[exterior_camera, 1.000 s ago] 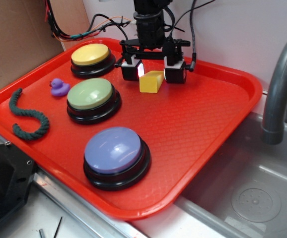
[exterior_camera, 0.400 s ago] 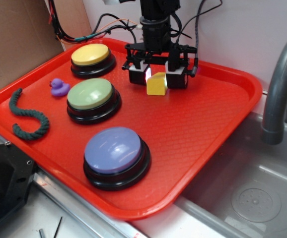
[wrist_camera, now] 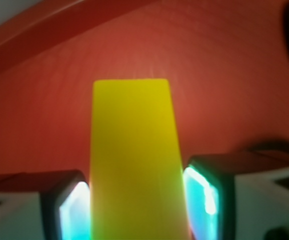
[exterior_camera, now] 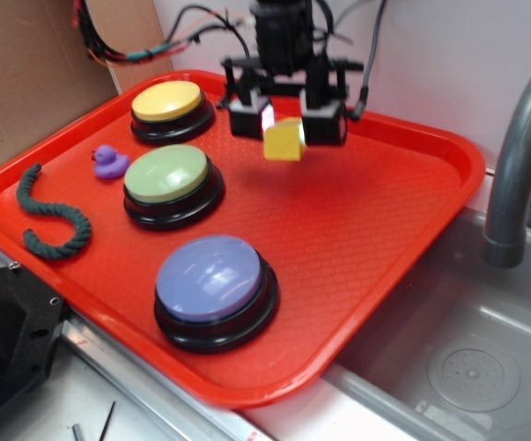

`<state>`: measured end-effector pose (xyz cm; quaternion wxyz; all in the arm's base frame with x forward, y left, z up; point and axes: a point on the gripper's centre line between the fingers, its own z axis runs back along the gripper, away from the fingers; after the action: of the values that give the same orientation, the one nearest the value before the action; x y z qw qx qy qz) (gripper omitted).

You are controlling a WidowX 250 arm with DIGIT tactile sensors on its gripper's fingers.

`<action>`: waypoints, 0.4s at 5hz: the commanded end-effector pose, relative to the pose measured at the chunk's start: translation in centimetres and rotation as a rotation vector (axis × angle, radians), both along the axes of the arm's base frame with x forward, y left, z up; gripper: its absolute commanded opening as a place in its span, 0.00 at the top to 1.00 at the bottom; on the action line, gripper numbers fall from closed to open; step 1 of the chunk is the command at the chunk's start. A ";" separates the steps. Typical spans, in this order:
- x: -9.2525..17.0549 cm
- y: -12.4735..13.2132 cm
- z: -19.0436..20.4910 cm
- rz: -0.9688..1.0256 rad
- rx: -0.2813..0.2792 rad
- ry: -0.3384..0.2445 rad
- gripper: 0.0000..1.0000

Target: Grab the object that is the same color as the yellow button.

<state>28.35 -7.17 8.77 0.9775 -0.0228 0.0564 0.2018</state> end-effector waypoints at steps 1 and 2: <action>-2.0 0.8 11.3 -0.093 -0.035 -0.107 1.00; -3.5 -0.4 13.5 -0.162 -0.054 -0.159 1.00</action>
<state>24.79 -8.28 19.84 0.9910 -0.0369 0.0270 0.1256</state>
